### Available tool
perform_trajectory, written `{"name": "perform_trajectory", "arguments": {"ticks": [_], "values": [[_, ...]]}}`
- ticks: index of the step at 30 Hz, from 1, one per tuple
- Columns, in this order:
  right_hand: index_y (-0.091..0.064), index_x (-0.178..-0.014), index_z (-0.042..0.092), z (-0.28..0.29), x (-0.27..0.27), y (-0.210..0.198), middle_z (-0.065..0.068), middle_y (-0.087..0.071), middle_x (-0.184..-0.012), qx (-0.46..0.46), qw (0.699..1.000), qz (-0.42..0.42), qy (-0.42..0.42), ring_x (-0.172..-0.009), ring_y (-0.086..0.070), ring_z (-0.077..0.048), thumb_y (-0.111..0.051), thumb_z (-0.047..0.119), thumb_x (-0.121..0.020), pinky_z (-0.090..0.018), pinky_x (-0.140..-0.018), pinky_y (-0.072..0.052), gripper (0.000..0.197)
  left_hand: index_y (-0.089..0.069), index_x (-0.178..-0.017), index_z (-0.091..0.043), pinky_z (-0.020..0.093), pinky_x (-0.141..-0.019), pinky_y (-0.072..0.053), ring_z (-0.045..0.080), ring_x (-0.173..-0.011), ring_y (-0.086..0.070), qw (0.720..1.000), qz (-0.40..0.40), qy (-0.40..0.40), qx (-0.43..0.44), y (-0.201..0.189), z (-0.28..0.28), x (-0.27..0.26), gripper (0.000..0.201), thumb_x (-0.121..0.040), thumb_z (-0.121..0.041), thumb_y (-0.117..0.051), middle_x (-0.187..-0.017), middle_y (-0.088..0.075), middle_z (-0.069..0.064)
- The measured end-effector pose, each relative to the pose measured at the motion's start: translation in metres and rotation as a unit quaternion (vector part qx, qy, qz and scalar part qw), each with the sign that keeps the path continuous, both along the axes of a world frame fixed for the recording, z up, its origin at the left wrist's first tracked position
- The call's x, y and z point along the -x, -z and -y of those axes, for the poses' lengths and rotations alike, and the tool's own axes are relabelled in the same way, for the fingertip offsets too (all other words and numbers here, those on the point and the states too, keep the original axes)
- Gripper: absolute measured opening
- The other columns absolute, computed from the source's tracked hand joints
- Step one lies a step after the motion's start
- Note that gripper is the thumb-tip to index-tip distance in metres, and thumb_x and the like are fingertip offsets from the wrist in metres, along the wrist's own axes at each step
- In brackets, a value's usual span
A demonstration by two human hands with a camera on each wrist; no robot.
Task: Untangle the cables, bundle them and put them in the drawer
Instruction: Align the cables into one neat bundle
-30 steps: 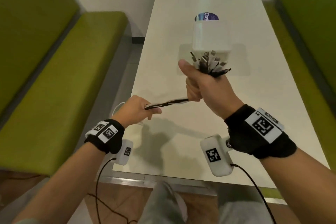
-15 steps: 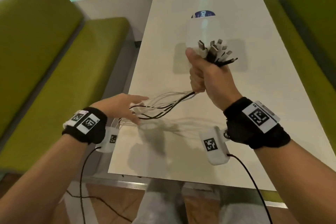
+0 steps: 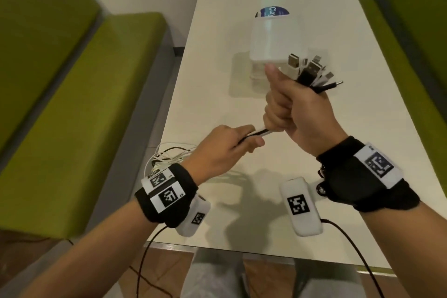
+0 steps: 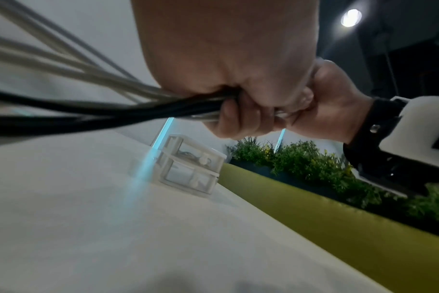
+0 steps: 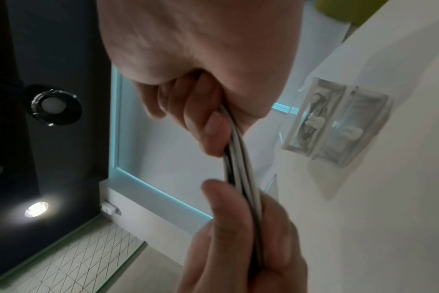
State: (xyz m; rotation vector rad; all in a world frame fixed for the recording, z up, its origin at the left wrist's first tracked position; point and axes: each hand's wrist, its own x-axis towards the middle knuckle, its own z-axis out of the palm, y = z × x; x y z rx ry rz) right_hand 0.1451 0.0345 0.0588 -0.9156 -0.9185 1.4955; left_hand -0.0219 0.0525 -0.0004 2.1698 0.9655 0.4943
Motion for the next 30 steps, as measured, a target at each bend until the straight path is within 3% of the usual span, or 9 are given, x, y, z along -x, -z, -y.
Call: {"name": "perform_trajectory", "arguments": {"ticks": [4,6,10,16,20,22,24,26,30], "values": [[-0.022,-0.051,0.022,0.011,-0.005,-0.001,0.002,-0.014,-0.045,0.017,1.0,0.004,0.024,-0.04,-0.011,-0.017,-0.063,0.043,-0.084,-0.029,-0.045,-0.015,0.056,-0.043,-0.063,-0.032,0.027,-0.059,-0.04,0.012,-0.055,-0.05,0.999,-0.047,0.003,-0.012,0.001,0.006,0.002,0.043,-0.089,-0.064,-0.03,-0.057,-0.052,-0.008],[-0.022,-0.052,0.021,0.015,-0.004,-0.001,0.002,-0.014,-0.046,0.025,0.999,0.008,0.023,-0.041,-0.01,-0.017,-0.061,0.041,-0.087,-0.03,-0.046,-0.013,0.056,-0.044,-0.063,-0.031,0.024,-0.057,-0.037,0.01,-0.054,-0.047,0.998,-0.06,0.01,-0.005,0.001,0.01,0.005,0.047,-0.094,-0.065,-0.033,-0.056,-0.05,-0.008],[-0.026,-0.056,0.022,0.024,-0.001,0.004,0.002,-0.016,-0.05,0.029,0.994,0.106,0.002,-0.044,-0.011,-0.017,-0.058,0.029,-0.096,-0.031,-0.046,-0.011,0.051,-0.052,-0.068,-0.021,0.02,-0.052,-0.031,0.01,-0.049,-0.044,0.99,-0.131,0.046,0.0,-0.008,0.008,0.007,0.051,-0.09,-0.063,-0.034,-0.056,-0.053,0.002],[-0.031,-0.052,0.025,0.037,-0.012,0.0,0.002,-0.021,-0.05,0.036,0.981,0.19,0.023,-0.043,-0.015,-0.015,-0.058,0.034,-0.095,-0.031,-0.048,-0.01,0.052,-0.053,-0.066,-0.023,0.025,-0.057,-0.034,0.009,-0.052,-0.047,0.976,-0.206,0.064,0.003,-0.02,0.011,0.011,0.052,-0.093,-0.064,-0.033,-0.058,-0.056,0.002],[-0.037,-0.047,0.024,0.044,-0.022,-0.001,0.006,-0.032,-0.047,0.011,0.927,0.375,0.018,-0.044,-0.027,-0.011,-0.06,0.037,-0.093,-0.02,-0.045,-0.027,0.053,-0.054,-0.066,-0.024,0.026,-0.059,-0.038,0.011,-0.055,-0.049,0.972,-0.226,0.07,0.009,-0.028,0.013,0.007,0.049,-0.094,-0.061,-0.039,-0.061,-0.058,-0.001],[-0.044,-0.047,0.024,0.045,-0.026,0.004,0.009,-0.039,-0.046,0.024,0.911,0.412,0.011,-0.044,-0.032,-0.009,-0.063,0.036,-0.092,-0.016,-0.045,-0.029,0.05,-0.058,-0.068,-0.022,0.026,-0.058,-0.039,0.01,-0.054,-0.05,0.97,-0.233,0.072,0.003,-0.037,0.011,0.004,0.05,-0.093,-0.062,-0.042,-0.063,-0.061,0.0],[-0.052,-0.052,0.02,0.043,-0.029,0.007,0.009,-0.053,-0.054,0.03,0.9,0.434,0.009,-0.05,-0.044,-0.011,-0.064,0.036,-0.091,-0.024,-0.055,-0.038,0.043,-0.06,-0.069,-0.02,0.027,-0.057,-0.039,0.01,-0.052,-0.049,0.969,-0.236,0.079,-0.009,-0.046,0.01,-0.001,0.05,-0.093,-0.061,-0.044,-0.061,-0.06,0.001],[-0.055,-0.059,0.016,0.04,-0.031,0.007,-0.003,-0.062,-0.067,0.018,0.882,0.471,0.004,-0.061,-0.054,-0.023,-0.062,0.039,-0.091,-0.04,-0.065,-0.046,0.04,-0.061,-0.07,-0.017,0.029,-0.057,-0.04,0.008,-0.049,-0.048,0.969,-0.229,0.086,-0.042,-0.053,0.012,-0.01,0.049,-0.094,-0.056,-0.046,-0.053,-0.055,-0.003],[-0.059,-0.067,0.019,0.035,-0.026,0.003,0.001,-0.062,-0.066,-0.014,0.857,0.515,-0.018,-0.066,-0.056,-0.022,-0.051,0.042,-0.094,-0.04,-0.069,-0.046,0.036,-0.062,-0.07,-0.019,0.015,-0.056,-0.034,-0.002,-0.049,-0.046,0.968,-0.206,0.088,-0.115,-0.066,0.005,-0.029,0.037,-0.097,-0.04,-0.05,-0.049,-0.048,-0.016]]}}
